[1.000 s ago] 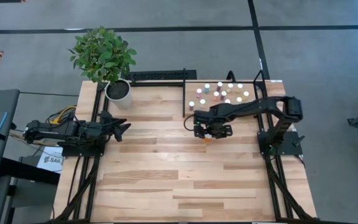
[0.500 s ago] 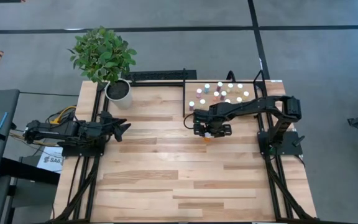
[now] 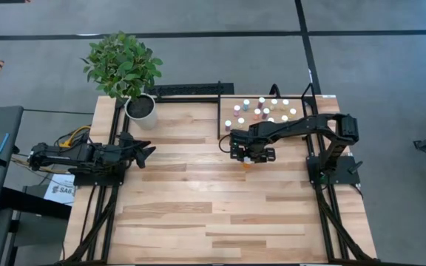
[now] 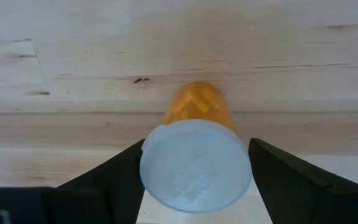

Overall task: Pick and place medicine bottles onto shelf by color
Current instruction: Put the orange pill bottle on the shelf

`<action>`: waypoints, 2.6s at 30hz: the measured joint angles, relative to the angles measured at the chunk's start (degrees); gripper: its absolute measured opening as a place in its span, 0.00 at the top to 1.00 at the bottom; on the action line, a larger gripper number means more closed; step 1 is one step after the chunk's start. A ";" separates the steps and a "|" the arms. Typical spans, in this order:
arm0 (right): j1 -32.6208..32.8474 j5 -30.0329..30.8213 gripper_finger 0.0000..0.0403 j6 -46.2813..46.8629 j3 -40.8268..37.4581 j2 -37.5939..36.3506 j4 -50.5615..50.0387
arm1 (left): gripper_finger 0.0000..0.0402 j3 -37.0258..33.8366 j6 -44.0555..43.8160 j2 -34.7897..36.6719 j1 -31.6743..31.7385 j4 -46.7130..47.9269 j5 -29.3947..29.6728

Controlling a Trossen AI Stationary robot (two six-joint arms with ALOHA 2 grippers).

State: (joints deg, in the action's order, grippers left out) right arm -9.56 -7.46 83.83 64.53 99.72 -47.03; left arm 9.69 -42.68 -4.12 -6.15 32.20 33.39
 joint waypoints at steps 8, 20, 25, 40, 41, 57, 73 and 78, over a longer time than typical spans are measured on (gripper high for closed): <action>-0.35 0.01 0.28 0.36 0.00 0.00 -0.04 | 0.48 0.00 0.00 0.00 0.00 -0.01 0.00; -0.72 0.04 0.28 1.26 0.00 0.00 -0.04 | 0.48 0.00 0.00 0.00 -0.01 0.00 0.00; -0.72 0.04 0.28 1.63 0.00 -0.02 0.14 | 0.48 -0.01 0.00 0.00 -0.01 -0.02 0.00; -0.68 -0.01 0.50 1.72 0.09 -0.13 0.09 | 0.48 -0.02 0.00 0.00 0.00 -0.01 0.00; -0.68 -0.02 0.50 1.72 0.09 -0.13 0.09 | 0.48 -0.01 0.00 0.00 0.00 0.00 -0.02; -2.31 2.79 0.51 1.20 5.88 -0.02 -7.95 | 0.48 -0.02 0.00 0.00 0.00 -0.01 -0.02; -11.09 6.84 0.51 -1.41 12.24 -0.04 -14.50 | 0.48 -0.02 0.00 0.00 0.00 -0.02 -0.01; -13.81 6.84 0.49 -1.83 12.24 -0.04 -14.51 | 0.48 -0.02 0.00 0.02 -0.02 -0.02 0.00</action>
State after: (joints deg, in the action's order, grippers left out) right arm -23.38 -0.62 82.00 76.77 99.68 -61.54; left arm 9.67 -42.68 -4.10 -6.17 32.19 33.39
